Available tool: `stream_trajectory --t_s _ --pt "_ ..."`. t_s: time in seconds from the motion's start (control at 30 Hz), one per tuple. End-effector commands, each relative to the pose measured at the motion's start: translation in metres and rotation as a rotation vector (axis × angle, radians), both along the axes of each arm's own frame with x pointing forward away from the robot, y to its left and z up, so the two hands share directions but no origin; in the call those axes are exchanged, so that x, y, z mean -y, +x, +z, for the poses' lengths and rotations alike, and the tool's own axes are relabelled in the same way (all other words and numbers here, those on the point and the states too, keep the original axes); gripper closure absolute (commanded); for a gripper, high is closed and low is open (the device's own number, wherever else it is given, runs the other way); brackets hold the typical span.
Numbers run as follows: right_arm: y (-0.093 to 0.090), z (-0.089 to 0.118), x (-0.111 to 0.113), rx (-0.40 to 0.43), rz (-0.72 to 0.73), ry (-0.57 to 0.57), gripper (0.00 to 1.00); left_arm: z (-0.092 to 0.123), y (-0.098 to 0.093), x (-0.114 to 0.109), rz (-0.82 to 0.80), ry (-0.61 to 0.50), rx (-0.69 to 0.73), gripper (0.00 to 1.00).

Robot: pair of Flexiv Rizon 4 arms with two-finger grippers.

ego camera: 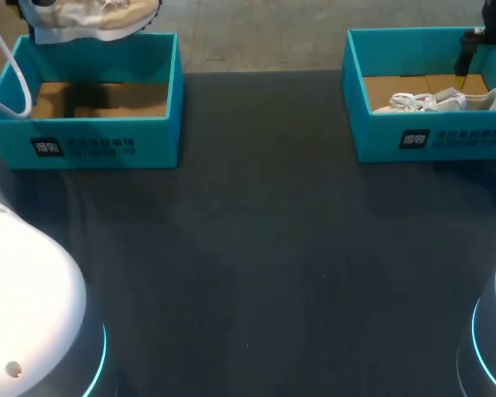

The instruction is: Take the shoe out of the shoebox, open the shoe tongue, remove and reinsert the insole, then place the shoe into the shoebox

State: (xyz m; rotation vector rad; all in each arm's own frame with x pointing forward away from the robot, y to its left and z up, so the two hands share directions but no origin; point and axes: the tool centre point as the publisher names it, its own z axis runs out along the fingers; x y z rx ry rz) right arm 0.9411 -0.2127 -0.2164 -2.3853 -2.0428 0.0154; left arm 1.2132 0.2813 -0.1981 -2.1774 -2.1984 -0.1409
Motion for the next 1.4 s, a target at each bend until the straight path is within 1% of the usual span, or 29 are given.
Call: stream_trajectory --t_s 0.03,0.2,0.43,0.63,0.87,1.1,1.27,1.4 --pt "-0.002 0.000 0.000 0.002 -0.002 -0.001 0.00 0.014 -0.068 0.018 -0.001 0.030 0.126 1.00" --pt "-0.002 0.000 0.000 0.002 -0.002 -0.001 0.00 0.024 -0.102 0.033 0.026 0.038 0.178 1.00" --pt "-0.002 0.000 0.000 0.002 -0.002 -0.001 0.00 0.036 -0.152 0.049 0.028 0.032 0.190 1.00" --pt "-0.002 0.000 0.000 0.002 -0.002 -0.001 0.00 0.039 -0.196 0.061 0.010 0.044 0.214 1.00" --pt "-0.002 0.000 0.000 0.002 -0.002 -0.001 0.00 0.036 -0.252 0.083 -0.017 0.058 0.243 1.00" --pt "-0.002 0.000 0.000 0.002 -0.002 -0.001 0.00 0.025 -0.308 0.103 -0.054 0.066 0.316 1.00" --pt "-0.002 0.000 0.000 0.002 -0.002 -0.001 0.00 0.016 -0.341 0.115 -0.079 0.078 0.339 1.00" --pt "-0.002 0.000 0.000 0.002 -0.002 -0.001 0.00 0.009 -0.363 0.127 -0.096 0.089 0.349 1.00"
